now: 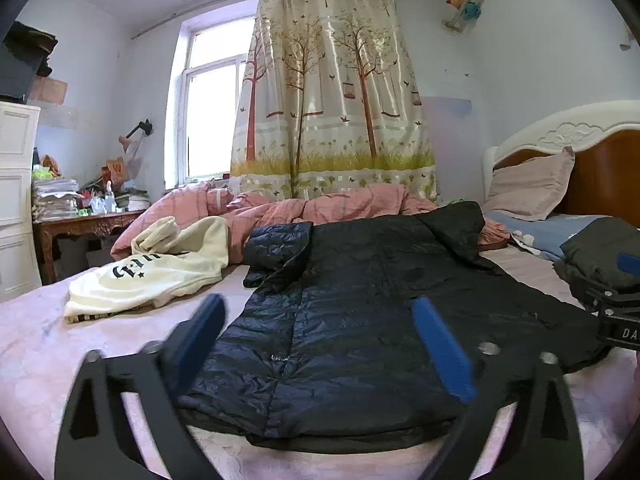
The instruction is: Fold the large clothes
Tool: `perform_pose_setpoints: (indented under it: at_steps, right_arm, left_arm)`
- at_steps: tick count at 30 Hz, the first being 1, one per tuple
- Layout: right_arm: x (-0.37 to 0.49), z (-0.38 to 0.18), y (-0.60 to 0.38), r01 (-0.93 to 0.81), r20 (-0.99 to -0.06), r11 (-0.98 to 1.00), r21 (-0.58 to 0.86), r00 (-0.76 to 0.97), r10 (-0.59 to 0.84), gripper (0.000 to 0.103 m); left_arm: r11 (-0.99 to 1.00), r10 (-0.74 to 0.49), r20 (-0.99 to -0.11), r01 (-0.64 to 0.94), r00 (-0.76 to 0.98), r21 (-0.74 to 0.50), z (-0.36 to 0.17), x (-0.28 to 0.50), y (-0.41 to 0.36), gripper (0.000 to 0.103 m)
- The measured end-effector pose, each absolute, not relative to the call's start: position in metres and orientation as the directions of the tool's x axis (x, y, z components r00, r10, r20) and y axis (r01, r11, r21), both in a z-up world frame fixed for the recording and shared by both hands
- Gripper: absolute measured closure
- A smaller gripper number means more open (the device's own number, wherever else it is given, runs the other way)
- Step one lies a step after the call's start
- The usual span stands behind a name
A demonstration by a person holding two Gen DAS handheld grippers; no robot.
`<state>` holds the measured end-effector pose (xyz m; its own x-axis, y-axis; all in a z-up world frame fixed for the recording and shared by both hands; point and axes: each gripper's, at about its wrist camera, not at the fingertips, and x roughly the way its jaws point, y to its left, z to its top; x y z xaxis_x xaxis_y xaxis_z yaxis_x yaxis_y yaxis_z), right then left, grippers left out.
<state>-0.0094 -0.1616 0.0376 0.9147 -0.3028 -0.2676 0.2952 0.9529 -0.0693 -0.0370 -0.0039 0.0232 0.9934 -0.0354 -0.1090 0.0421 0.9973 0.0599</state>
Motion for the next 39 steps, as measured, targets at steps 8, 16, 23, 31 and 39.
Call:
perform_pose_setpoints:
  at_steps: [8, 16, 23, 31, 39]
  right_arm:
    - [-0.01, 0.042, -0.169, 0.31, -0.274, 0.949, -0.053, 0.91, -0.312, 0.0]
    - [-0.019, 0.053, -0.184, 0.307, -0.264, 0.951, -0.045, 0.914, -0.308, 0.0]
    - [-0.043, 0.066, -0.21, 0.334, -0.246, 0.942, -0.026, 0.911, -0.33, 0.0]
    - [-0.054, 0.058, -0.255, 0.398, -0.38, 0.911, 0.105, 0.863, -0.333, 0.01]
    - [-0.034, 0.009, -0.308, 0.394, -0.63, 0.867, 0.305, 0.766, -0.127, 0.023]
  left_arm:
    - [0.994, -0.019, -0.09, 0.029, 0.996, 0.103, 0.021, -0.039, -0.013, 0.0]
    - [0.998, 0.038, -0.096, -0.033, 0.995, 0.053, 0.041, -0.052, 0.016, 0.0]
    - [0.986, 0.072, -0.085, -0.058, 0.994, 0.157, 0.046, -0.069, 0.044, 0.002]
    - [0.993, 0.11, -0.324, -0.119, 0.94, -0.01, 0.03, -0.032, 0.085, 0.02]
    - [0.964, 0.055, -0.595, -0.197, 0.802, -0.177, -0.006, 0.017, 0.14, 0.058]
